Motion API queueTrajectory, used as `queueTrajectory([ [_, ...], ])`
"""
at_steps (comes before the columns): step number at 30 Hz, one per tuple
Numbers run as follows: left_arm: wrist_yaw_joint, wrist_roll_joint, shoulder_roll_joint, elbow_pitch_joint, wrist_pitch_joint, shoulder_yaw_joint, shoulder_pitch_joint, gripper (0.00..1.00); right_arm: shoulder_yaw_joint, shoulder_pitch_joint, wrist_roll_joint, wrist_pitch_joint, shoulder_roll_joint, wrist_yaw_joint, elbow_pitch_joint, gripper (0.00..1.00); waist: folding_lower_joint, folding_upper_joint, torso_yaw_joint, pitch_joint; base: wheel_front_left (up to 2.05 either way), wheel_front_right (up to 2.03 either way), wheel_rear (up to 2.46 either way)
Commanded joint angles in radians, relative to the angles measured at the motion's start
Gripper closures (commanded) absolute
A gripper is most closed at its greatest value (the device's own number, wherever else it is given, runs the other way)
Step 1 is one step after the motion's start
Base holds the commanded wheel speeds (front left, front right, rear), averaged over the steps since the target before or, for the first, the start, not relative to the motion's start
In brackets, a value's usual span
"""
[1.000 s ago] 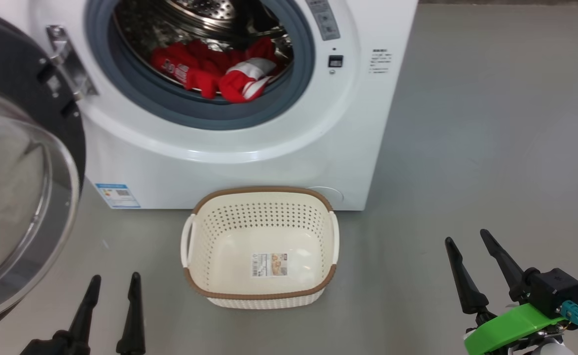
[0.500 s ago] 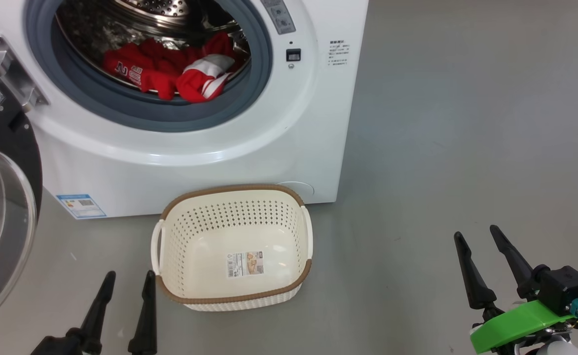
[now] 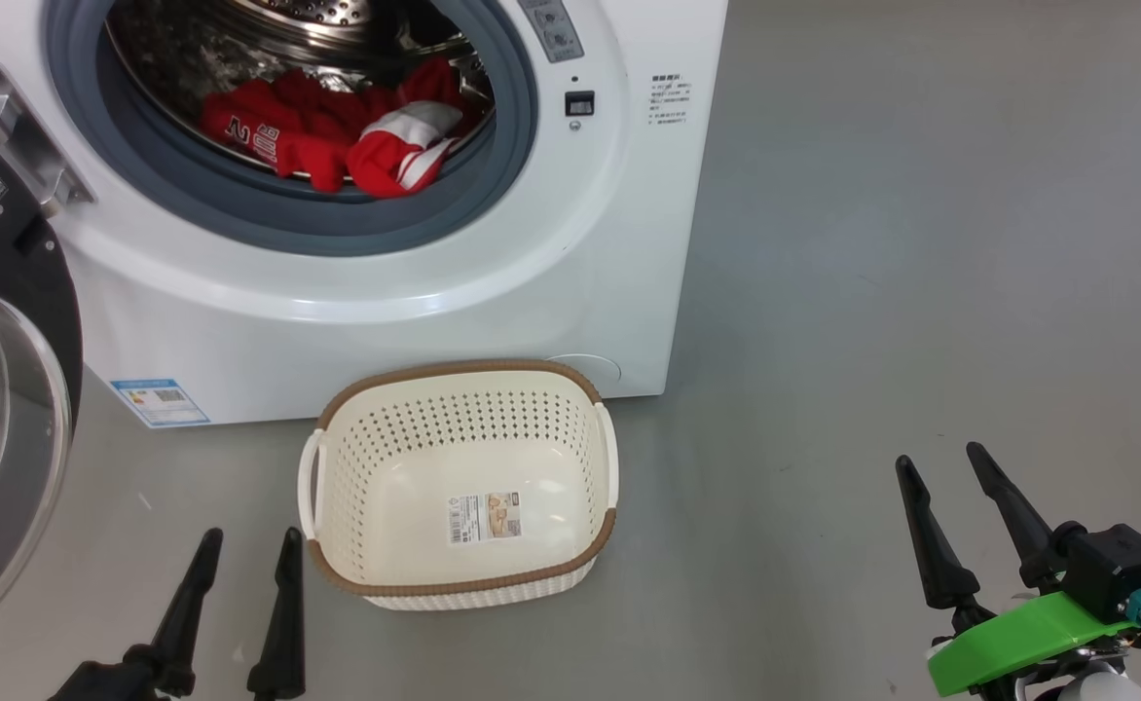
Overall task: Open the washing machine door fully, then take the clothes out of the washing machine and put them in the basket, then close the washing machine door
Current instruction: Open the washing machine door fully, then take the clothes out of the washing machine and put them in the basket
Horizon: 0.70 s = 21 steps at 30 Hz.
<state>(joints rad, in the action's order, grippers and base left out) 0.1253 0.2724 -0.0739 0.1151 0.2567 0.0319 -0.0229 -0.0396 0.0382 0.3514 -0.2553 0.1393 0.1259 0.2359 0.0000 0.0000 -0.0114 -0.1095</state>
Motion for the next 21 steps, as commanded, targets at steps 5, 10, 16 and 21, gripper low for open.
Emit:
queueTrajectory([
  [5, 0.005, -0.020, -0.013, -0.037, 0.005, 0.034, 0.012, 0.00, -0.016, 0.006, -0.010, -0.006, 0.008, 0.005, -0.028, 0.00, 0.0000, 0.0000, 0.003, -0.003, 0.00, 0.00, 0.00],
  [10, 0.005, -0.006, -0.014, -0.035, 0.005, 0.028, 0.016, 0.00, -0.021, 0.007, -0.010, -0.006, 0.009, 0.005, -0.027, 0.00, 0.0000, 0.0000, 0.005, -0.005, 0.00, 0.00, 0.00],
  [16, 0.005, 0.005, -0.022, -0.033, 0.005, 0.020, 0.025, 0.00, -0.026, 0.010, -0.010, -0.006, 0.009, 0.005, -0.026, 0.00, 0.0000, 0.0000, 0.006, -0.014, 0.39, -0.58, 0.19],
  [21, 0.005, 0.009, -0.029, -0.034, 0.005, 0.012, 0.030, 0.00, -0.028, 0.012, -0.010, -0.006, 0.008, 0.005, -0.026, 0.00, 0.0000, 0.0000, 0.007, -0.018, 1.02, -1.24, 0.22],
])
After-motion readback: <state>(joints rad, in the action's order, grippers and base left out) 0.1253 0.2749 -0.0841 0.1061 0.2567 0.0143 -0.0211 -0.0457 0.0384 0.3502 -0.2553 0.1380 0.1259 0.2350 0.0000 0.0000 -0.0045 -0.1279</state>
